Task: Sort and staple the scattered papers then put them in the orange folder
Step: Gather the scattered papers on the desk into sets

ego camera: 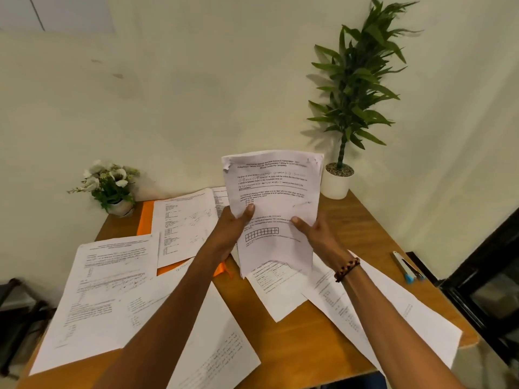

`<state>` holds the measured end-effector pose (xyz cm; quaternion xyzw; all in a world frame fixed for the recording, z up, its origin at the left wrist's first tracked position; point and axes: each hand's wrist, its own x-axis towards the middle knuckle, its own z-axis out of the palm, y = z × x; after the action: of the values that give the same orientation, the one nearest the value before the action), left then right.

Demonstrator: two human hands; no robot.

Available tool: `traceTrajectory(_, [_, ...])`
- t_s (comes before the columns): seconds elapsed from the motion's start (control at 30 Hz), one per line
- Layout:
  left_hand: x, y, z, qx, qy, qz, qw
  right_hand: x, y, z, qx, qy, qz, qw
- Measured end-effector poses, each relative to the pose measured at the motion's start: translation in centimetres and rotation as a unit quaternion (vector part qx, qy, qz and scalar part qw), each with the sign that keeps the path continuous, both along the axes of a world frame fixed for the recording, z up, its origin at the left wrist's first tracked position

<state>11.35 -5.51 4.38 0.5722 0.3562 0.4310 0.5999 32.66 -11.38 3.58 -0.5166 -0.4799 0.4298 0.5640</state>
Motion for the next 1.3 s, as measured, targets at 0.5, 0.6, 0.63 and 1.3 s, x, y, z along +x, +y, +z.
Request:
traceTrajectory(0.5, [-0.2,0.0,-1.6,-0.022,0.048,0.019,0.998,-0.4,-1.3,-3.4,-0.068,-0.057,-0.033,0.996])
traceTrajectory(0.6, [-1.2,1.1,-0.5,0.011,0.034,0.062,0.997,-0.2,-2.7,-3.8,-0.096,-0.039,0.014,0.994])
traceTrajectory(0.63, [-1.3,1.5,-0.4,0.016,0.036,0.072,0.997,-0.5,-3.3,-3.9,-0.106,-0.022,0.037,0.993])
traceTrajectory(1.3, [1.7,1.3,-2.4,-0.087,0.207,-0.103,0.969,3.8,1.6,3.1,-0.09,-0.353,0.058,0.929])
